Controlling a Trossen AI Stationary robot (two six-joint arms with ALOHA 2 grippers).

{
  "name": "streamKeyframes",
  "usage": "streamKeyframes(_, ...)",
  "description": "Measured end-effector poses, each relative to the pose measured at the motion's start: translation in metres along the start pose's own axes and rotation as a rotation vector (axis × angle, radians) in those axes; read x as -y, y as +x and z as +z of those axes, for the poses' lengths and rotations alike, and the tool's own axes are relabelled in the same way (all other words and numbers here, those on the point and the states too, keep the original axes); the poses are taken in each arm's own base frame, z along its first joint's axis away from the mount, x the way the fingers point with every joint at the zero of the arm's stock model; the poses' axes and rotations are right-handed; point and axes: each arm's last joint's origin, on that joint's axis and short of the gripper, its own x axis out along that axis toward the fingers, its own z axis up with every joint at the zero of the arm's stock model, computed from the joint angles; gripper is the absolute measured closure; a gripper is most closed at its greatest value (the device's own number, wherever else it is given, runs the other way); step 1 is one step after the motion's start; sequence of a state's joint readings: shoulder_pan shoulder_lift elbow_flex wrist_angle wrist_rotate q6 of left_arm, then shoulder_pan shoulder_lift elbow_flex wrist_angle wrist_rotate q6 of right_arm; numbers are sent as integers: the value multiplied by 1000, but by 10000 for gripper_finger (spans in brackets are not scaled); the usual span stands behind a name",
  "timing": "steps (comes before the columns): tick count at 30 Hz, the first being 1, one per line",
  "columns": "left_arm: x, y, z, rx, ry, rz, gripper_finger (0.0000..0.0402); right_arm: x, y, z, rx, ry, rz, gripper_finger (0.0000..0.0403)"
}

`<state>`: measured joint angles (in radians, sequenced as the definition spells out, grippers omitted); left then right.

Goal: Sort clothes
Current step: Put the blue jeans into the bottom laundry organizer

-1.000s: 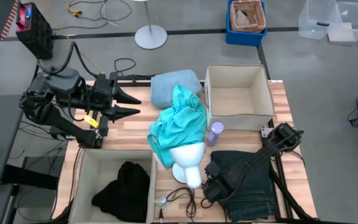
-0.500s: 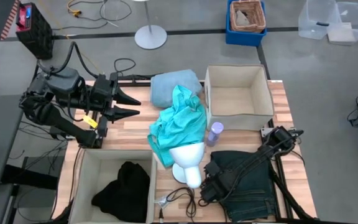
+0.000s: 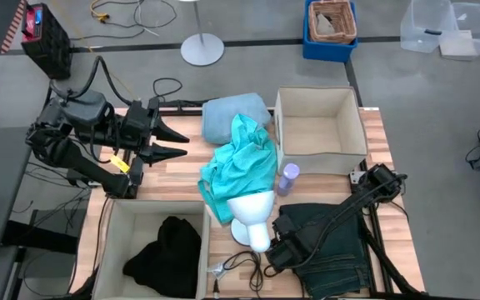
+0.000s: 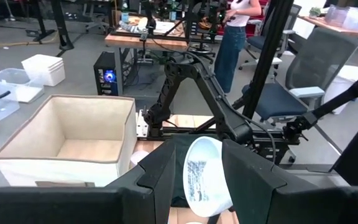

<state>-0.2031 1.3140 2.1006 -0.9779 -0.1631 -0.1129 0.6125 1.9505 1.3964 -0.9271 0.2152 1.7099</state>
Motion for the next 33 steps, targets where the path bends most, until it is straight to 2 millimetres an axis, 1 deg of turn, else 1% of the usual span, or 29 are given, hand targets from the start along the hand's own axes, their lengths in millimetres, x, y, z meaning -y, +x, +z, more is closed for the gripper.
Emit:
streamKeyframes(2,0,0,0,0,-1,0,276,2,1,0,-4,8,-24,144)
streamKeyframes(5,0,0,0,0,-2,0,276,8,9,0,3,38,-89,127)
streamKeyframes(10,0,0,0,1,-3,0,276,13,22,-1,-10,17,-136,103)
streamKeyframes(12,0,0,0,2,-4,0,276,13,29,-1,-11,14,-161,97)
streamKeyframes(17,0,0,0,3,-7,0,276,17,34,0,-42,39,-247,92)
streamKeyframes(22,0,0,0,4,-6,0,276,19,34,0,-55,49,-264,100)
streamKeyframes(27,0,0,0,4,-5,0,276,20,34,0,-61,51,-282,118)
streamKeyframes(30,0,0,0,4,-5,1,276,21,34,-1,-74,51,-291,135)
streamKeyframes(33,0,0,0,4,-5,1,276,22,34,-1,-80,51,-299,162)
